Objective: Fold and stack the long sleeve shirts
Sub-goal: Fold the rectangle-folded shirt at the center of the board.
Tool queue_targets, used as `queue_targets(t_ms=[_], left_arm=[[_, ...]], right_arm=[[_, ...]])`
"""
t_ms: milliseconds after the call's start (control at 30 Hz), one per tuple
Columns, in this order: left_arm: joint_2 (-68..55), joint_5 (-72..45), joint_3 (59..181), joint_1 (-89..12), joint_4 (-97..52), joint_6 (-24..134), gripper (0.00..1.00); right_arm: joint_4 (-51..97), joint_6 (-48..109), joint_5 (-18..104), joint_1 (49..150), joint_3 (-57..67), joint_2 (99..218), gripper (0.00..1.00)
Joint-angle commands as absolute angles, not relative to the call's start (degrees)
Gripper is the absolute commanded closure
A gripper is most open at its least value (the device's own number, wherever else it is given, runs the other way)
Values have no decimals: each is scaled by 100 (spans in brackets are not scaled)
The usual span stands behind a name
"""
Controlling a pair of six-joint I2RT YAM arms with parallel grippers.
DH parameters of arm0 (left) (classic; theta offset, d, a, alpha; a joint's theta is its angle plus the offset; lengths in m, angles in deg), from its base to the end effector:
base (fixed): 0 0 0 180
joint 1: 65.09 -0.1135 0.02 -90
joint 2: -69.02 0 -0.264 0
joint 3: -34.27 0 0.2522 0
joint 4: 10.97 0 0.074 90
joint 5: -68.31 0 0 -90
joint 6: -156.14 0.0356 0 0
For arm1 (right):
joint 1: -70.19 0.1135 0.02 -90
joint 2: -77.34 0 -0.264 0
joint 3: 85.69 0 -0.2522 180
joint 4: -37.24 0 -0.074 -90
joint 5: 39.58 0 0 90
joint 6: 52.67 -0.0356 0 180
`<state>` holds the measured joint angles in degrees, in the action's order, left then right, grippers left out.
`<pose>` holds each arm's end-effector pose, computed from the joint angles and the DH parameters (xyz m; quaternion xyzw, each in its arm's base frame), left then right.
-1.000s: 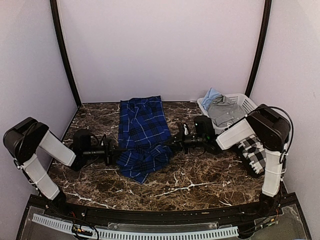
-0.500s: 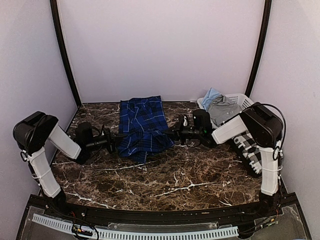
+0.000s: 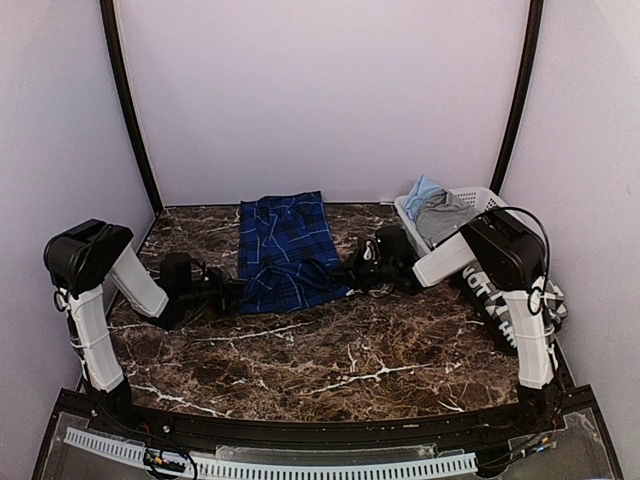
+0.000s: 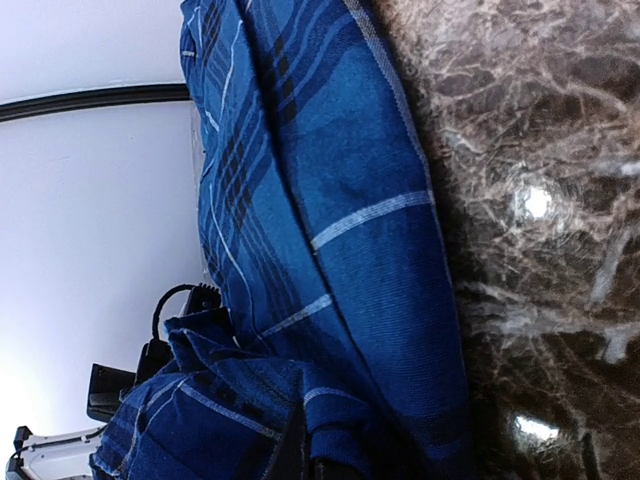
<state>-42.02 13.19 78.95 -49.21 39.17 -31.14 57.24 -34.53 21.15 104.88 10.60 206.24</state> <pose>0.2974 -0.1058 0.1000 -0.3612 0.6958 -0.6100 0.1154 0.3672 0.2753 0.0953 0.1320 0.8174 0.5432 0.1391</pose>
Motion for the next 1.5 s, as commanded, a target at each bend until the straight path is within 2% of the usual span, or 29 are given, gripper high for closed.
queue_targets(t_ms=[0, 233, 433, 667, 1000, 1467], left_arm=[[-3931, 1209, 7935, -4948, 2960, -2516, 100], [-2934, 1216, 7163, -4697, 1965, -2084, 100], [-1578, 930, 6451, -4142, 916, -1917, 100], [-235, 814, 6849, -4064, -501, -1257, 100], [-800, 1362, 7554, -4066, -291, -1021, 100], [-1524, 1469, 7839, -4373, 28, -946, 100]], right_arm=[[5714, -3296, 2223, 10456, 1392, 20447, 100], [6370, -3603, 2179, 10806, 2867, 19738, 100], [6811, -3796, 2529, 11327, 4020, 18897, 100], [6649, -3515, 2605, 11486, 4206, 18262, 100], [6727, -3462, 2686, 11468, 4070, 18026, 100], [6789, -3343, 2631, 11247, 3542, 18510, 100]])
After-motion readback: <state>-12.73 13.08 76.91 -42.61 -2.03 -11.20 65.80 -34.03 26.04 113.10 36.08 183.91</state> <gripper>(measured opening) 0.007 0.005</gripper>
